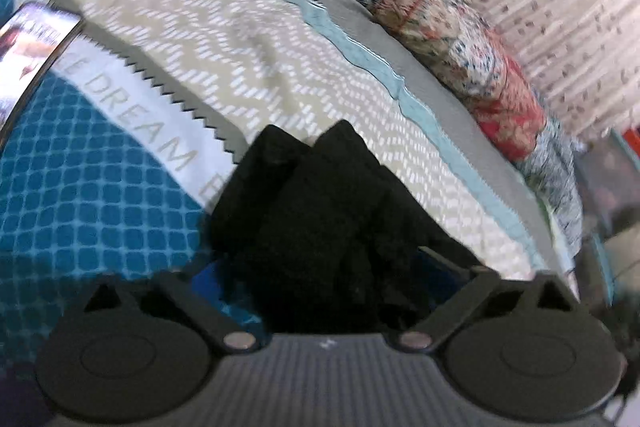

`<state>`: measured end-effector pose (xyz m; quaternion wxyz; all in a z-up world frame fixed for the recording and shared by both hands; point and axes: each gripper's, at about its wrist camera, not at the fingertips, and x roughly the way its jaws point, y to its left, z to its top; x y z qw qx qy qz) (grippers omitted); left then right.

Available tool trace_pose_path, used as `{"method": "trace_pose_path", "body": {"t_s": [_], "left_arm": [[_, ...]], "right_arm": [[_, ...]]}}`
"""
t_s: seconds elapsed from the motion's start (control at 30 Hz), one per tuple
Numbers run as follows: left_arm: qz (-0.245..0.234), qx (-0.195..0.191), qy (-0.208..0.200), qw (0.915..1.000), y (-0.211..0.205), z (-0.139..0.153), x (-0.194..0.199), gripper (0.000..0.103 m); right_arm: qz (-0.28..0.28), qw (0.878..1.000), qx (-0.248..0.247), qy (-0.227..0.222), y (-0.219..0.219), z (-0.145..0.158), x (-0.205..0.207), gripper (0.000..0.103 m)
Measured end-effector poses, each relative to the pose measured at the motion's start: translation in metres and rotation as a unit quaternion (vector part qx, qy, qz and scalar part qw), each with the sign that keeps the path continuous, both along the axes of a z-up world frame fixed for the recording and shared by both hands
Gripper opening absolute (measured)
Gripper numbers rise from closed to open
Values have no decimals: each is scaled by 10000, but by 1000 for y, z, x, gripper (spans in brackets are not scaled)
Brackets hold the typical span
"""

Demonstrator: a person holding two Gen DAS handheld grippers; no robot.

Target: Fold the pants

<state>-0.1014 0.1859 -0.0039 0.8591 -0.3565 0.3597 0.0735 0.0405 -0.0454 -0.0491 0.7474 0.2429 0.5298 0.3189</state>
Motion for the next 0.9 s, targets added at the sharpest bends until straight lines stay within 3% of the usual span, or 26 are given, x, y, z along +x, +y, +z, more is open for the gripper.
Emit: {"method": "trace_pose_path", "body": {"t_s": [0.03, 0.07, 0.13, 0.2, 0.3, 0.37, 0.5, 0.6, 0.73, 0.8, 0.9], "left_arm": [[-76, 192, 58, 9998, -5, -2, 3, 59], [-92, 326, 100, 9994, -8, -2, 4, 51], [-94, 349, -17, 9993, -10, 0, 1, 40], [-145, 338, -140, 9992, -15, 6, -2, 37], [-401, 907, -398, 9943, -43, 27, -6, 35], [-703, 1441, -622, 9851, -69, 42, -9, 35], [-1516, 2354, -960, 9552, -122, 60, -7, 36], [-2085, 2858, -991, 9301, -164, 60, -1, 41], [-2826, 2936, -912, 9086, -215, 47, 7, 75], [-3244, 2865, -884, 8972, -234, 42, 9, 83], [-3563, 2978, -1010, 8799, -248, 45, -2, 93]], "right_arm": [[-102, 9997, 43, 230, 3, -12, 3, 19], [-230, 9990, 206, 334, 1, -19, 4, 13], [-302, 9976, 366, 497, -4, -19, 5, 13], [-258, 9978, 375, 486, -1, -18, 5, 13], [-335, 9958, 579, 629, -11, -17, 3, 13], [-389, 9932, 801, 751, -14, -18, 5, 16], [-773, 9865, 1254, 720, -54, -8, 6, 19], [-1310, 9800, 1404, 531, -102, 2, 10, 20], [-2001, 9690, 1372, 460, -160, 5, 2, 23], [-2229, 9631, 1414, 524, -181, 2, -7, 26], [-2275, 9593, 1590, 530, -189, -1, -16, 47]]}}
